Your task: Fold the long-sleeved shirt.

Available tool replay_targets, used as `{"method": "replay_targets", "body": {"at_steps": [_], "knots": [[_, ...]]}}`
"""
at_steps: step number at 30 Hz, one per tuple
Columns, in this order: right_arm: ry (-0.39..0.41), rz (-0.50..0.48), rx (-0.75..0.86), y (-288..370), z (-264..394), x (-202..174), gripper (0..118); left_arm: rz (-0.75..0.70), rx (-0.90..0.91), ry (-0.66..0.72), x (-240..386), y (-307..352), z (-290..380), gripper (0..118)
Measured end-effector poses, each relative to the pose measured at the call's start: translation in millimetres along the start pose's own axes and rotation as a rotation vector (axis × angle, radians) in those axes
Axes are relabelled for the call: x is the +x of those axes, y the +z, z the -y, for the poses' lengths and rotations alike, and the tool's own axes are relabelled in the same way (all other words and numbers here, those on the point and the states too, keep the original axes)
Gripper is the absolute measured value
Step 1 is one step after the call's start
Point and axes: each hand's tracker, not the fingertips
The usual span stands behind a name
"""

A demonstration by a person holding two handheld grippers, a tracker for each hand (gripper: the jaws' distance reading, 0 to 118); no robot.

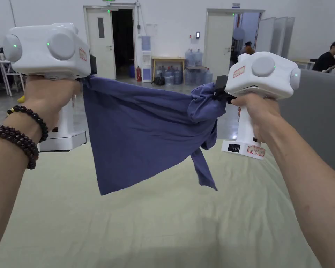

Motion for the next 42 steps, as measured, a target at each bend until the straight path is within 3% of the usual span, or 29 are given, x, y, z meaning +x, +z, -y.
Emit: {"method": "replay_targets", "body": {"at_steps": [3, 10, 14, 17, 22, 26, 33, 34, 35, 36, 37, 38, 40, 42], "knots": [[-0.01, 0.014, -0.041, -32, 43, 15, 24, -0.007, -0.055, -0.035, 1, -28, 44, 2], [-0.032, 0.075, -0.32, -111, 205, 64, 24, 0.007, -0.34, -0.052, -4, -85, 214, 2], [-0.014, 0.082, -0.354, -113, 250, 84, 24, 0.026, -0.385, -0.049, -11, -75, 268, 2], [-0.031, 0.047, -0.269, -70, 262, 88, 24, 0.052, -0.333, -0.063, -13, -30, 289, 2], [0.09, 0.066, -0.273, 26, 317, 84, 24, 0.054, -0.331, 0.069, -25, 70, 352, 2], [0.07, 0.101, -0.353, 86, 377, 94, 24, 0.076, -0.402, 0.154, -33, 137, 415, 2], [0.052, 0.132, -0.501, 141, 461, 110, 24, 0.081, -0.531, 0.116, -39, 197, 492, 2], [0.045, 0.137, -0.507, 140, 463, 112, 24, 0.073, -0.531, 0.124, -40, 197, 494, 6], [0.038, 0.138, -0.507, 141, 462, 112, 24, 0.077, -0.527, 0.137, -42, 197, 493, 31], [0.011, 0.13, -0.489, 145, 457, 112, 27, 0.111, -0.497, 0.173, -40, 200, 489, 79], [-0.054, 0.113, -0.44, 150, 449, 112, 38, 0.114, -0.475, 0.193, -41, 201, 482, 118], [-0.093, 0.106, -0.405, 155, 440, 111, 76, 0.104, -0.465, 0.184, -41, 203, 474, 118], [-0.187, 0.052, -0.33, 171, 418, 106, 93, 0.126, -0.448, 0.167, -39, 209, 455, 118], [-0.202, 0.021, -0.287, 186, 395, 96, 111, 0.158, -0.344, 0.172, -37, 220, 443, 118]]}}
